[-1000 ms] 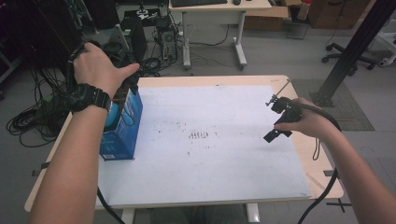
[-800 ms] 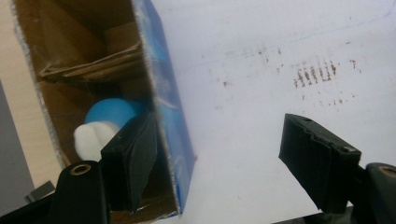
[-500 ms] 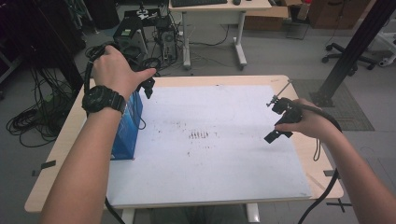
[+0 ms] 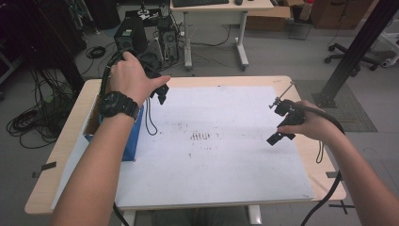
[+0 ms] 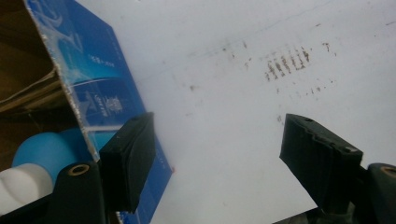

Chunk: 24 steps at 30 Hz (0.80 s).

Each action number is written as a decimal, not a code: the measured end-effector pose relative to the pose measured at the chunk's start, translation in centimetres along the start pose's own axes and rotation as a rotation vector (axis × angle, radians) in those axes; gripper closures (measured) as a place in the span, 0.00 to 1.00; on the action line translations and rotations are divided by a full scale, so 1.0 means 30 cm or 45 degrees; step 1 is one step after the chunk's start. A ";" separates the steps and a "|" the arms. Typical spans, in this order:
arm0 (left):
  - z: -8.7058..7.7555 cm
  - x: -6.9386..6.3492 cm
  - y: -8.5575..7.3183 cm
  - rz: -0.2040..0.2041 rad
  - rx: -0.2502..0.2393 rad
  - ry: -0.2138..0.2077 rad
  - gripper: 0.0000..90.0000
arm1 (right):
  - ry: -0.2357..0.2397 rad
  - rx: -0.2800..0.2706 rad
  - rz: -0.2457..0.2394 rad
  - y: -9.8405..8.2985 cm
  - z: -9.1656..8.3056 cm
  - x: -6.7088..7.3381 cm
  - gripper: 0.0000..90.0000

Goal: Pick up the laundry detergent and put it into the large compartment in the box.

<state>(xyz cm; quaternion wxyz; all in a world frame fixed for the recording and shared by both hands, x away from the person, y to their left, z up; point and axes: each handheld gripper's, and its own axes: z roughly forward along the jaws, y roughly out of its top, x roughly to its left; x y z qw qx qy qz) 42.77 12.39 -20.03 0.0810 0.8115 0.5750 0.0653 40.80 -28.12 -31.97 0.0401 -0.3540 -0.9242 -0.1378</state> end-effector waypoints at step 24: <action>0.104 -0.071 0.010 0.025 0.050 -0.030 0.29 | 0.003 0.005 -0.013 0.009 0.004 0.005 0.15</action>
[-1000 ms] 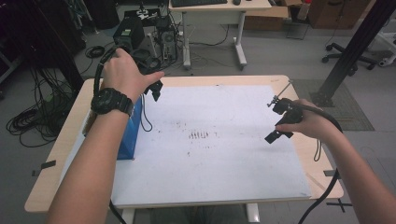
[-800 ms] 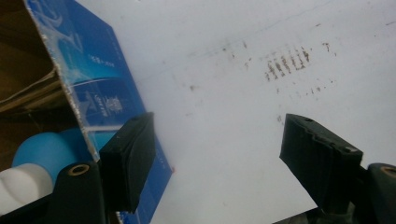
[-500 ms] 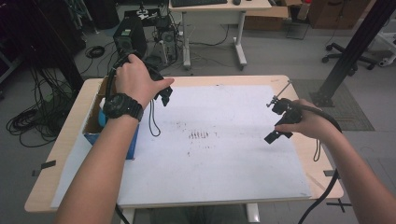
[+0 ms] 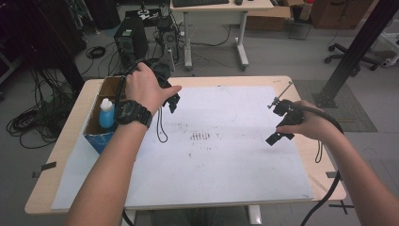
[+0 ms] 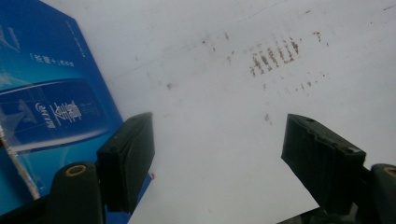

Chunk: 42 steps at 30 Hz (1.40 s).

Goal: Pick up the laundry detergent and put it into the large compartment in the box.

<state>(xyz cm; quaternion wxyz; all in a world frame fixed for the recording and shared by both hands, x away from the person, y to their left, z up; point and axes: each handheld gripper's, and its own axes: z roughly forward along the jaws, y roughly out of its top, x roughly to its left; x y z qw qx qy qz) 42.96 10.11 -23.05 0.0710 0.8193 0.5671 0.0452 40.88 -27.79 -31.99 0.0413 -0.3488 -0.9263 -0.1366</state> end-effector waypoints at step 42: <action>0.092 -0.038 -0.013 0.000 0.026 -0.022 0.29 | -0.001 -0.010 -0.005 -0.012 -0.013 0.002 0.15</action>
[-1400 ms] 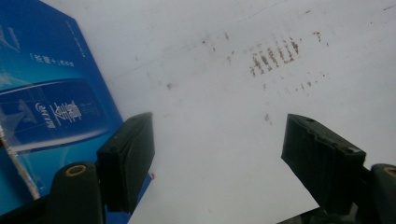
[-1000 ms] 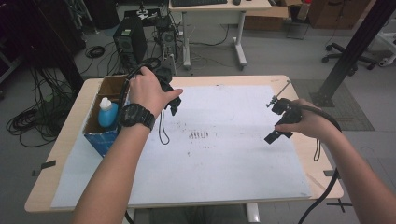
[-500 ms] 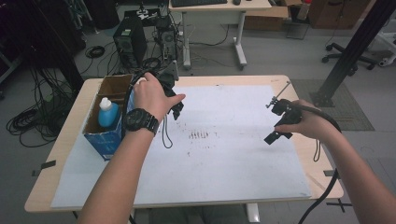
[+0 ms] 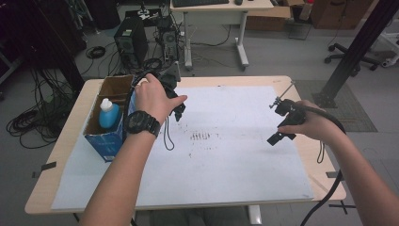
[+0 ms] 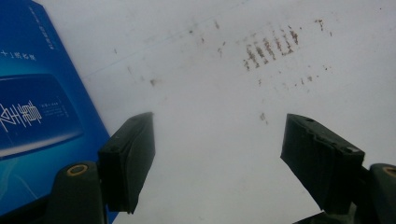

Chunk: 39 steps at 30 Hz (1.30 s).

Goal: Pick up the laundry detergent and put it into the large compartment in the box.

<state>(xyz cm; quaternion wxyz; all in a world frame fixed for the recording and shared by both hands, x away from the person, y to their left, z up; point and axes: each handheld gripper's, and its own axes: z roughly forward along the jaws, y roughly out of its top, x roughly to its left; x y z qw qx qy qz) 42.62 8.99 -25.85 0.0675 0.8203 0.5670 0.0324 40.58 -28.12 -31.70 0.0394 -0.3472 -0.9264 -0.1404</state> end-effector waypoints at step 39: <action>0.018 -0.006 -0.011 -0.010 0.017 -0.018 0.29 | -0.007 -0.003 0.010 -0.020 -0.010 0.008 0.15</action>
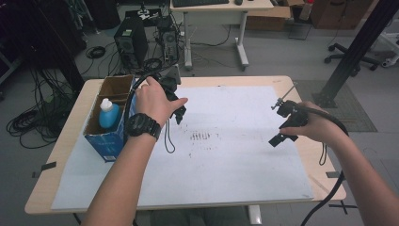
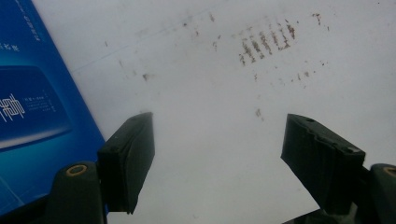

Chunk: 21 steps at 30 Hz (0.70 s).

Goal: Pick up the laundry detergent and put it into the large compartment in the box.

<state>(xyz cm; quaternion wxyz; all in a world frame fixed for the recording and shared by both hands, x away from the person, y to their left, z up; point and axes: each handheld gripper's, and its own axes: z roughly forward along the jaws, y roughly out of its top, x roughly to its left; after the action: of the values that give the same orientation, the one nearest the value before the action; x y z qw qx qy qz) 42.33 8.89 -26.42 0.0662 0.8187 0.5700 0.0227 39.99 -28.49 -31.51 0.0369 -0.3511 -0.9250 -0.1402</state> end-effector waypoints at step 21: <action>0.000 0.010 -0.007 -0.012 -0.001 -0.006 0.28 | -0.005 0.004 -0.004 0.005 -0.006 0.003 0.15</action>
<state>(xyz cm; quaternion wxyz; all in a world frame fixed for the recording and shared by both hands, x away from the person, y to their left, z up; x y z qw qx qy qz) 42.25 9.24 -26.46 0.0680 0.8160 0.5737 0.0205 40.01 -28.38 -31.29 0.0356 -0.3499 -0.9259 -0.1383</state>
